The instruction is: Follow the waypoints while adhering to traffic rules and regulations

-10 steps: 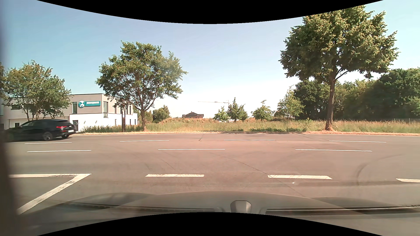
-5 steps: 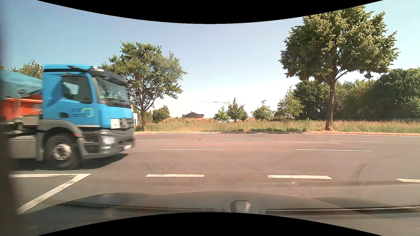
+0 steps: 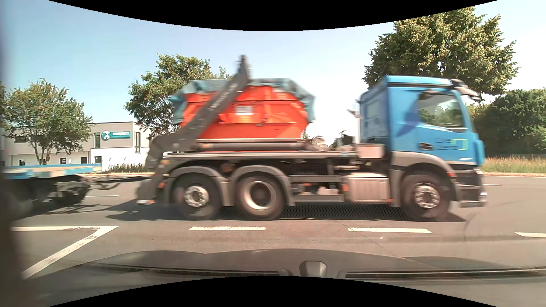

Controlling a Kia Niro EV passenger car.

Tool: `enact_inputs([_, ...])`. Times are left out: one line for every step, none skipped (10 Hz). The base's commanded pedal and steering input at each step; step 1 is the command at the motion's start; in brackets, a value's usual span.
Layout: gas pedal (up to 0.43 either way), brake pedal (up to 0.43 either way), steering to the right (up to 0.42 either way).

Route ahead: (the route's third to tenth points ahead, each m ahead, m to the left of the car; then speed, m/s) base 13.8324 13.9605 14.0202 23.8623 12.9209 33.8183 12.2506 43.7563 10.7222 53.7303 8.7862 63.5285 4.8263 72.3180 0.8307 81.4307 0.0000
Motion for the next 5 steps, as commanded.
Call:
enact_inputs([0.0, 0.341, 0.016])
enact_inputs([0.0, 0.317, 0.016])
enact_inputs([0.0, 0.317, 0.016])
enact_inputs([0.0, 0.335, 0.016])
enact_inputs([0.0, 0.329, 0.016])
